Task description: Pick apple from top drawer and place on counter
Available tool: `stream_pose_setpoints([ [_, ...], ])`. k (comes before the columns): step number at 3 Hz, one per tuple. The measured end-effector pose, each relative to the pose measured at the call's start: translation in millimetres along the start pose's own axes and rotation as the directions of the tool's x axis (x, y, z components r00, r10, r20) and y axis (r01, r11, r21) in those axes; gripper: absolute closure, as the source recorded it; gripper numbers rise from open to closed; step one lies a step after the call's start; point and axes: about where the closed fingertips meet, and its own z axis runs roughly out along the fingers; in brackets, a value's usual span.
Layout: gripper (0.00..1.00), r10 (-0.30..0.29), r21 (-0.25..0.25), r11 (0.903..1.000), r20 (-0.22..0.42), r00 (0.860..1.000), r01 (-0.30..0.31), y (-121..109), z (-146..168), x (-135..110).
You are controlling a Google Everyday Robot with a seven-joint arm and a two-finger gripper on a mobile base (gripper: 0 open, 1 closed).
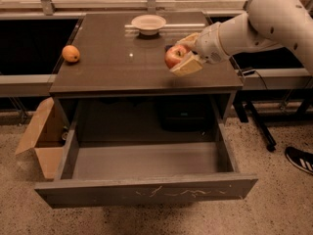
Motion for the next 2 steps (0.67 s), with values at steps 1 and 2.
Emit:
stream_pose_setpoints([
  [1, 1.0, 0.142, 0.037, 0.9894, -0.053, 0.988, -0.14, -26.1, 5.2, 39.8],
  [2, 1.0, 0.203, 0.057, 0.9783, -0.074, 0.976, -0.2, -38.2, 7.7, 58.7],
])
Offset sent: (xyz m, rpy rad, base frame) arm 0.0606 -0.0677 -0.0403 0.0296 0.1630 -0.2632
